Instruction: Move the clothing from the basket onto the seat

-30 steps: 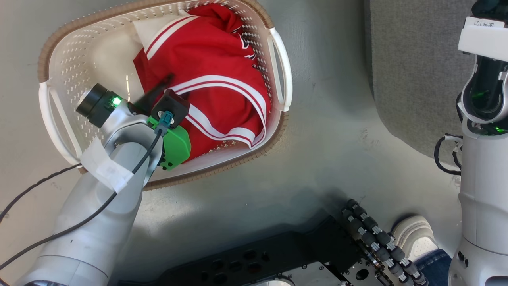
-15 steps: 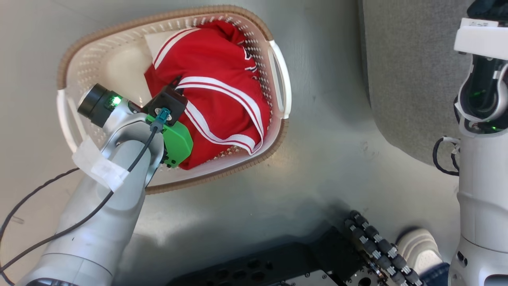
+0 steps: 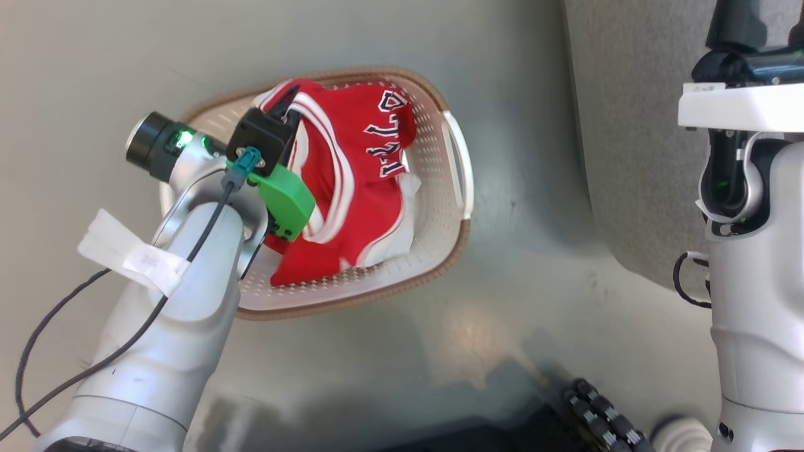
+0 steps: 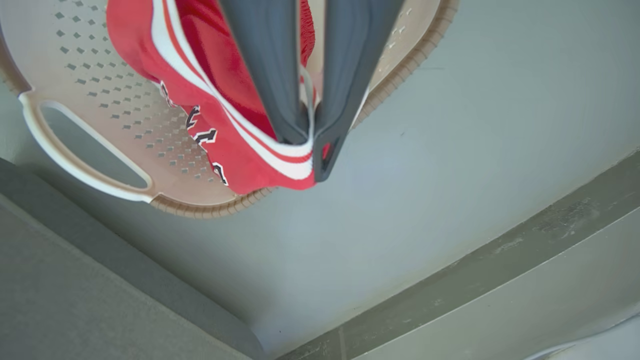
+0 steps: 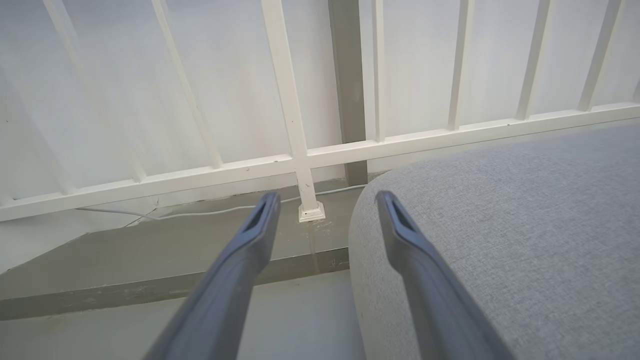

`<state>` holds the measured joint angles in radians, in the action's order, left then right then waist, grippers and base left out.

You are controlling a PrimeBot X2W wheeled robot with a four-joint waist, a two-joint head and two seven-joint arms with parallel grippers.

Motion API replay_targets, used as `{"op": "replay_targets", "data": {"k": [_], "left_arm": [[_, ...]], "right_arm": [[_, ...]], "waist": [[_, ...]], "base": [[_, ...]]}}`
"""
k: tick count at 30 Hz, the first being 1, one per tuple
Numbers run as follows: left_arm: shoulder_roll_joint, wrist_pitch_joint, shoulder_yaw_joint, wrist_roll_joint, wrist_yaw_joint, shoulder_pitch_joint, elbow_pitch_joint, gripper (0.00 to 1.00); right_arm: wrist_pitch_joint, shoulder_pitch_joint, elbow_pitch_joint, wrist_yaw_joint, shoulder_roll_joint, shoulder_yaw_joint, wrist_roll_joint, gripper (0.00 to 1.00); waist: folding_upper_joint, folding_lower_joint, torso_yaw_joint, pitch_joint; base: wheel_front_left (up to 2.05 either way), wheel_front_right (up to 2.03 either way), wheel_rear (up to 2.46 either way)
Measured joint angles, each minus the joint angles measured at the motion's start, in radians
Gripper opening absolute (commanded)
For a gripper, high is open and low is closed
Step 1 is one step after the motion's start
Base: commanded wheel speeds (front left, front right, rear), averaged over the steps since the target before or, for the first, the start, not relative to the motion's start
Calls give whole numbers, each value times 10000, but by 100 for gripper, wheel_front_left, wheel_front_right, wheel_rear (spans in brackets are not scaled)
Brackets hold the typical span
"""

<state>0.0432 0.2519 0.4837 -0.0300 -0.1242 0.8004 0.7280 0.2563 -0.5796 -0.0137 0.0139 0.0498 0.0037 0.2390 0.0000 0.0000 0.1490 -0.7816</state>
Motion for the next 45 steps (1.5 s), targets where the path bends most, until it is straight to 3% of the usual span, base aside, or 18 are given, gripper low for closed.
{"op": "replay_targets", "data": {"k": [14, 29, 45], "left_arm": [[-90, 0, 40, -966, -2, 270, -1034, 0], [-151, -4, 598, -2261, -2, 529, -1235, 0], [-174, -667, 1035, -3425, -2, 601, -988, 0]], "right_arm": [[-2, 900, -1037, 477, 2, -67, -326, 100], [-2, 1932, -2042, 658, 0, 203, -368, 100], [-4, 3334, -3112, 744, -6, 869, -161, 100]], "waist": [[0, -1, -846, 1907], [0, -1, -1549, 4083], [0, -1, -1690, 6422]], "base": [[0, 0, 0], [0, 0, 0], [0, 0, 0]]}}
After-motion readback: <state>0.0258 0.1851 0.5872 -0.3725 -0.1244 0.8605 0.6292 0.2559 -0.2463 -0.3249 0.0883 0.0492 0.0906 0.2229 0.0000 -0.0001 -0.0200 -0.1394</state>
